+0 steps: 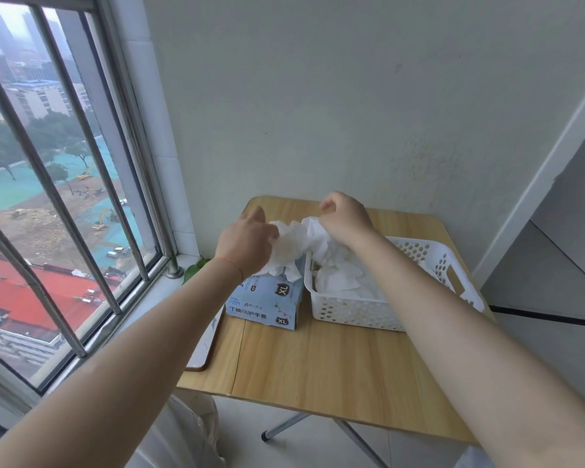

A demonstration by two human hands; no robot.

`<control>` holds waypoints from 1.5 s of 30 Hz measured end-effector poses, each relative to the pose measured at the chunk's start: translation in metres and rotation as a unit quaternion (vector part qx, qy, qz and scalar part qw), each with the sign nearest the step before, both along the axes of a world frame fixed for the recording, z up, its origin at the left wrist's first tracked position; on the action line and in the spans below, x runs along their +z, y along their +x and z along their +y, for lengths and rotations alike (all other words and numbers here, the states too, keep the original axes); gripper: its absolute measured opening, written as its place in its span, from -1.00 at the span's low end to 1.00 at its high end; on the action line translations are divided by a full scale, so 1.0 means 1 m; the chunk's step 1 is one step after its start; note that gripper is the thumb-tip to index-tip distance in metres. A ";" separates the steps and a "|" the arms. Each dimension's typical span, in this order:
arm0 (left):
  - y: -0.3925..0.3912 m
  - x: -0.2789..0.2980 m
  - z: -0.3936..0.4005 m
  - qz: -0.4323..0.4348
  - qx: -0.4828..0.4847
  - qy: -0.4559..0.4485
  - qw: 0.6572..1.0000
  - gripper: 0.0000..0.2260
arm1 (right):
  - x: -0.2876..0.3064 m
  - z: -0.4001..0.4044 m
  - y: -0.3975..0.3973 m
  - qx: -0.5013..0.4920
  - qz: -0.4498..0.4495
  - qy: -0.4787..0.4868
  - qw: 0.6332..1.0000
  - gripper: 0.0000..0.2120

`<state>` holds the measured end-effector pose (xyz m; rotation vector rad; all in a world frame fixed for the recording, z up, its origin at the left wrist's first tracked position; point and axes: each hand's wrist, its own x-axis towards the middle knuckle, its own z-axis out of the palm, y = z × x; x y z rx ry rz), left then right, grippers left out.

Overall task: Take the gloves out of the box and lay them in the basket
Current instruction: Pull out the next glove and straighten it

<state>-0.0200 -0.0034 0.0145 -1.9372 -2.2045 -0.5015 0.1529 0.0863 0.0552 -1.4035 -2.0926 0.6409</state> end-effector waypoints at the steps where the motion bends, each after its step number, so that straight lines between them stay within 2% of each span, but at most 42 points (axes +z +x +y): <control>1: 0.002 -0.004 0.000 0.028 -0.017 -0.041 0.999 -0.72 | -0.007 0.004 0.000 0.002 -0.047 -0.013 0.999 -0.69; 4: 0.012 -0.011 -0.002 0.072 -0.021 -0.130 0.989 -0.71 | -0.024 0.006 -0.006 0.026 -0.153 -0.047 0.987 -0.54; 6: 0.017 -0.015 -0.002 0.081 -0.016 -0.162 0.983 -0.65 | -0.030 0.006 -0.008 0.040 -0.168 -0.032 0.984 -0.65; 8: 0.021 -0.017 -0.002 0.068 -0.009 -0.195 0.978 -0.63 | -0.028 0.005 -0.008 0.036 -0.154 -0.012 0.987 -0.79; 10: 0.026 -0.018 0.000 0.074 -0.010 -0.223 0.972 -0.64 | -0.024 0.004 -0.008 0.033 -0.099 0.006 0.995 -0.82; 12: 0.028 -0.012 0.003 0.073 -0.010 -0.244 0.967 -0.74 | -0.017 0.001 -0.006 0.031 -0.026 0.012 0.999 -0.84; 13: 0.026 -0.008 0.006 0.043 -0.003 -0.238 0.970 -0.76 | -0.012 0.000 -0.005 0.026 0.001 0.016 1.000 -0.85; 16: 0.013 0.005 0.008 -0.051 0.002 -0.181 0.982 -0.67 | 0.001 -0.002 0.003 -0.007 0.074 0.028 0.997 -0.87; 19: 0.005 0.016 0.000 -0.066 0.010 -0.137 0.988 -0.64 | 0.017 -0.004 0.009 -0.031 0.183 0.017 0.982 -0.91; 21: 0.007 0.024 -0.006 -0.085 0.032 -0.054 0.994 -0.64 | 0.025 -0.008 0.009 -0.034 0.237 -0.001 0.971 -0.93; 22: 0.011 0.028 -0.006 -0.122 0.040 0.002 0.992 -0.65 | 0.028 -0.010 0.009 -0.036 0.264 -0.012 0.964 -0.93; 24: 0.023 0.040 -0.007 -0.284 0.032 0.056 0.957 -0.59 | 0.034 -0.017 0.010 -0.036 0.322 -0.041 0.945 -0.93; 26: 0.038 0.054 -0.009 -0.503 -0.015 0.024 0.864 -0.49 | 0.038 -0.026 0.012 -0.021 0.339 -0.054 0.939 -0.93; 27: 0.044 0.059 -0.009 -0.577 -0.026 0.006 0.817 -0.46 | 0.040 -0.032 0.014 -0.005 0.330 -0.056 0.942 -0.92; 29: 0.050 0.061 -0.007 -0.657 -0.035 0.014 0.753 -0.52 | 0.042 -0.040 0.020 0.066 0.312 -0.090 0.943 -0.89; 31: 0.047 0.058 -0.003 -0.688 -0.038 0.070 0.722 -0.68 | 0.042 -0.046 0.026 0.149 0.284 -0.151 0.935 -0.86; 32: 0.044 0.056 -0.003 -0.693 -0.036 0.095 0.714 -0.71 | 0.042 -0.047 0.030 0.155 0.270 -0.156 0.937 -0.84; 35: 0.038 0.055 -0.005 -0.697 -0.029 0.093 0.711 -0.71 | 0.042 -0.043 0.038 0.063 0.301 -0.094 0.947 -0.77; 37: 0.038 0.055 -0.010 -0.684 -0.057 0.058 0.725 -0.78 | 0.042 -0.040 0.039 0.039 0.305 -0.086 0.948 -0.80; 41: 0.041 0.055 -0.018 -0.623 -0.151 -0.042 0.766 -0.74 | 0.038 -0.040 0.032 0.130 0.248 -0.175 0.944 -0.75; 45: 0.038 0.051 -0.020 -0.595 -0.105 -0.006 0.797 -0.84 | 0.033 -0.043 0.031 0.172 0.195 -0.187 0.947 -0.78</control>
